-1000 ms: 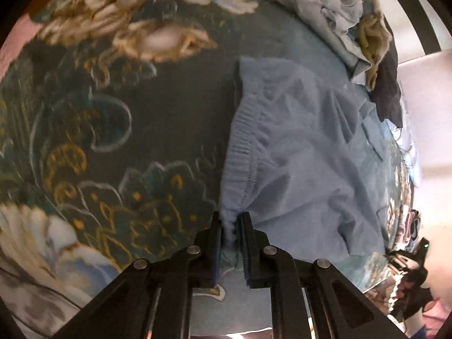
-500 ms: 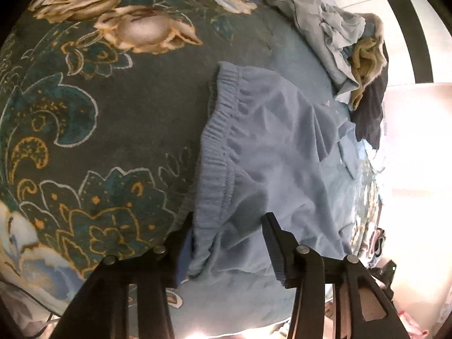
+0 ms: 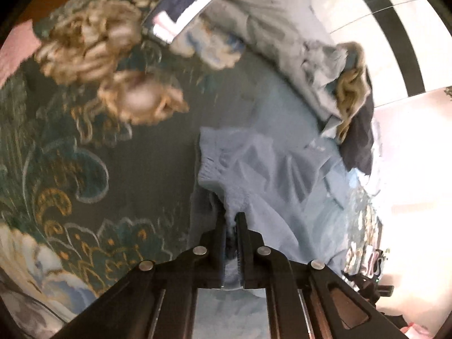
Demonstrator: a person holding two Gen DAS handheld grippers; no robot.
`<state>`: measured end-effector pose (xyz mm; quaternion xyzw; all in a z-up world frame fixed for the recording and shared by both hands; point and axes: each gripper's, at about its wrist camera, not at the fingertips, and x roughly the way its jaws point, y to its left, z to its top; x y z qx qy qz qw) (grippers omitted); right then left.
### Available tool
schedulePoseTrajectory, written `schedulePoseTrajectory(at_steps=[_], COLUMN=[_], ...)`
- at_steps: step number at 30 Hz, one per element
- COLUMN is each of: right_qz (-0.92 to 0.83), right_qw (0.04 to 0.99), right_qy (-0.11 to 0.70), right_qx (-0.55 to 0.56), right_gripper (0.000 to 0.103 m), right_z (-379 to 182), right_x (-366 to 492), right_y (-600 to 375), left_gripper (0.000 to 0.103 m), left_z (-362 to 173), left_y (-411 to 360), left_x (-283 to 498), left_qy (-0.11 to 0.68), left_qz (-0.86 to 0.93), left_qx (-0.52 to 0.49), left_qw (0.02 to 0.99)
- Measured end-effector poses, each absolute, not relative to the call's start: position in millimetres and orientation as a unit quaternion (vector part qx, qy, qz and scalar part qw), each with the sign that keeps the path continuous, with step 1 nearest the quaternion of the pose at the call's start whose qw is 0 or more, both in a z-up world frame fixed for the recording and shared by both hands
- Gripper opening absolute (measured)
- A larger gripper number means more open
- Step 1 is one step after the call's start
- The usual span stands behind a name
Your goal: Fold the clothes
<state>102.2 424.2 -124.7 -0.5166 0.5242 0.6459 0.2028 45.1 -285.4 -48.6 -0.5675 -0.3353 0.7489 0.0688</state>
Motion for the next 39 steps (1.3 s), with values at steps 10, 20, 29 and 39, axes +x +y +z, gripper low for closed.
schedulePoseTrajectory(at_steps=[10,20,29,39], right_qz=[0.753,0.694,0.717,0.665], right_qw=[0.219,0.229,0.21,0.216], right_qy=[0.473,0.389,0.415,0.487], right_qx=[-0.402,-0.561,-0.519,-0.524], right_gripper=[0.003,0.006,0.037,0.0], right_z=[14,-101,-76,-121], right_x=[120,-23,36,54], right_y=[418,423,428,434], left_gripper=[0.006,0.006,0.007,0.006], left_z=[-38,-84,-88,-71], left_y=[-309,-321,-323,-314], left_x=[71,49,56,37], left_qy=[-0.339,-0.318,-0.335,-0.321], left_qz=[0.74,0.734,0.722,0.736], left_qx=[-0.578,-0.6,-0.605,-0.595], left_qw=[0.058,0.016,0.002,-0.003])
